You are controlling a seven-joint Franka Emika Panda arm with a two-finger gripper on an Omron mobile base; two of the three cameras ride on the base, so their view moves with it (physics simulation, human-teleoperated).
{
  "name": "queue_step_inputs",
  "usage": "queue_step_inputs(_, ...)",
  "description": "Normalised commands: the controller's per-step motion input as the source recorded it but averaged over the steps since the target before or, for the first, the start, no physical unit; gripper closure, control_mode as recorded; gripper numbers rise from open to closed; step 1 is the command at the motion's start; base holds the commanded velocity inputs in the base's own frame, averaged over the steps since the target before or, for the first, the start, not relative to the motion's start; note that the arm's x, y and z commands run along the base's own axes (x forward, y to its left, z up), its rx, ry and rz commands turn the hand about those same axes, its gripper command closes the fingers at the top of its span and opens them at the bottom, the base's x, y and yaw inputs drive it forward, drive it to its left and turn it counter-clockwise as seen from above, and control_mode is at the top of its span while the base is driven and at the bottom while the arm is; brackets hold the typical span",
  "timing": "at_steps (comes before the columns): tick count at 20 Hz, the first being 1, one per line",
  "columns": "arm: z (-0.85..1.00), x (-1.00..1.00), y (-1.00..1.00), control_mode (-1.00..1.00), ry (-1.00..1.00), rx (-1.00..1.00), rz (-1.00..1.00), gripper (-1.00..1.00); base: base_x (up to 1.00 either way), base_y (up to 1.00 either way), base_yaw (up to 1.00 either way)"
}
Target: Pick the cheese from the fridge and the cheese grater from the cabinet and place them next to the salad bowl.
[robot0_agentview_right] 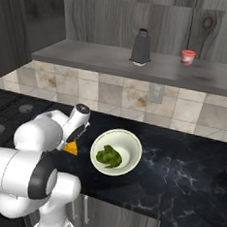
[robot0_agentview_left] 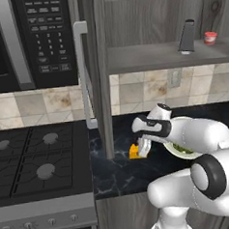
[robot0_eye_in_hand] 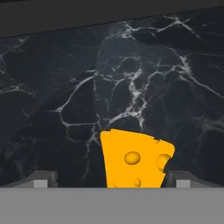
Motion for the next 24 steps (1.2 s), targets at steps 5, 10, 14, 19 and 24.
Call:
queue_step_inputs(5,0.44,-0.45,-0.06,-1.0,-0.07,0.0,-0.02,-1.0,0.0,0.0,0.0)
queue_step_inputs(10,0.59,-0.51,-0.03,-1.0,-0.08,0.0,-0.11,-1.0,0.0,0.0,0.0)
queue_step_inputs(14,0.61,-0.45,-0.06,-1.0,-0.03,0.01,-0.18,-1.0,0.0,0.0,0.0)
queue_step_inputs(19,0.59,-0.38,-0.19,-1.0,0.0,0.01,-0.22,-1.0,0.0,0.0,0.0)
queue_step_inputs(24,0.55,-0.34,-0.3,-1.0,-0.02,0.03,-0.22,-1.0,0.0,0.0,0.0)
